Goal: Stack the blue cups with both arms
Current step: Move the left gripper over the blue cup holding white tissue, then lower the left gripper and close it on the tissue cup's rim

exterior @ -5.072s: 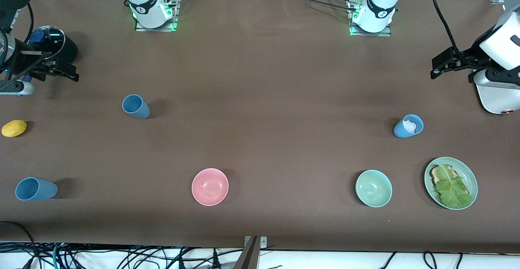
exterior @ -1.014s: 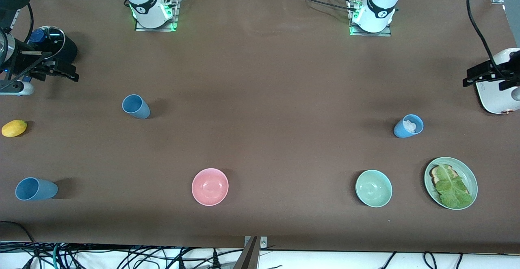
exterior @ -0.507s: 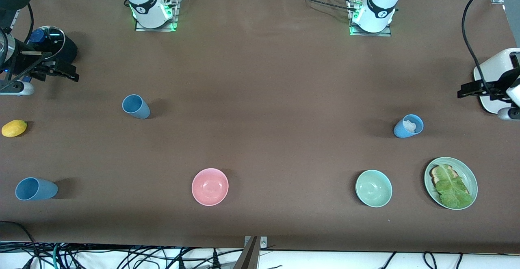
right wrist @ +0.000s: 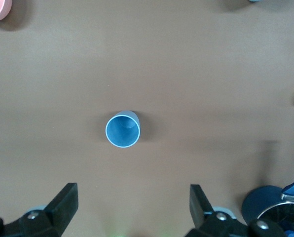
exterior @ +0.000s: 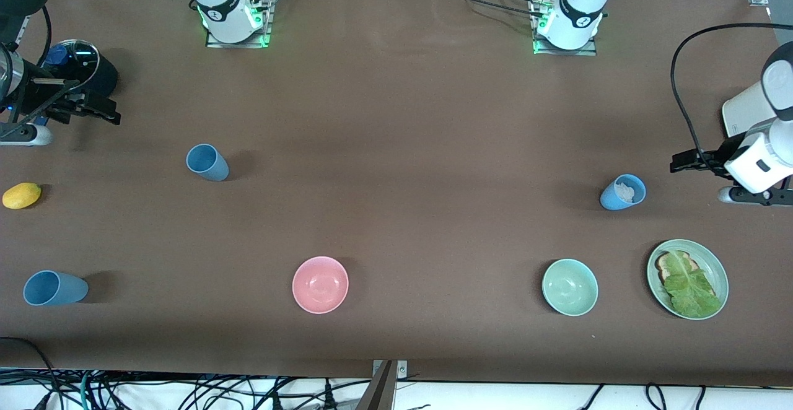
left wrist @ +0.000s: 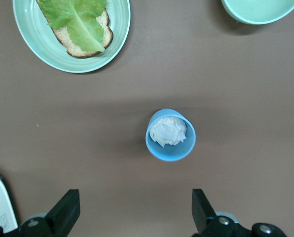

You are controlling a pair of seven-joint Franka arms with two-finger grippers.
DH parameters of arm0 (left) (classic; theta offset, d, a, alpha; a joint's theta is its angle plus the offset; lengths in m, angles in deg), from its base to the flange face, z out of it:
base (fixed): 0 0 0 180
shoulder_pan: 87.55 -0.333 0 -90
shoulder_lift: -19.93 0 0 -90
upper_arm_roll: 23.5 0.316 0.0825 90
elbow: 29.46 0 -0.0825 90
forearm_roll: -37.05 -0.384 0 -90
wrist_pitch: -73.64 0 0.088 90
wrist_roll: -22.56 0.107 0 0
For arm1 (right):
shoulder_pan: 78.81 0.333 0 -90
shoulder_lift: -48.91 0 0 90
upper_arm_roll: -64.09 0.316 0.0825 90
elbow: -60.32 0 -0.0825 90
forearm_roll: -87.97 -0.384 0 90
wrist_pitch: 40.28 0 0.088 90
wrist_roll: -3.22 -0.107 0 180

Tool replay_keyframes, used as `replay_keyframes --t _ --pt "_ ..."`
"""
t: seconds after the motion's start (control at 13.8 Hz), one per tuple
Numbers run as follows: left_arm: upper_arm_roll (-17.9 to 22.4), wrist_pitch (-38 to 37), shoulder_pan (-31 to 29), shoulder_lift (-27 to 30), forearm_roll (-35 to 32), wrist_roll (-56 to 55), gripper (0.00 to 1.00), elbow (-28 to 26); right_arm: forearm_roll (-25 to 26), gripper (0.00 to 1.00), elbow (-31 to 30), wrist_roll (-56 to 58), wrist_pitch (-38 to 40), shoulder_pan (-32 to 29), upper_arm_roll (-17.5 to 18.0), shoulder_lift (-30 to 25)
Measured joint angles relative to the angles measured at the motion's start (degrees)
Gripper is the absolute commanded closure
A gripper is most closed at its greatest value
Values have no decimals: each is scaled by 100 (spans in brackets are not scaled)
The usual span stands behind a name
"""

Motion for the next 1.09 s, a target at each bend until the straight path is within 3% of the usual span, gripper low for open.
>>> replay_keyframes --t 0.43,1.09 --pt "108 1181 -5 -143 272 198 0 -876 0 0 0 0 0 0 0 12" --pt "121 2447 46 -451 540 336 1 -1555 0 0 0 0 0 0 0 14"
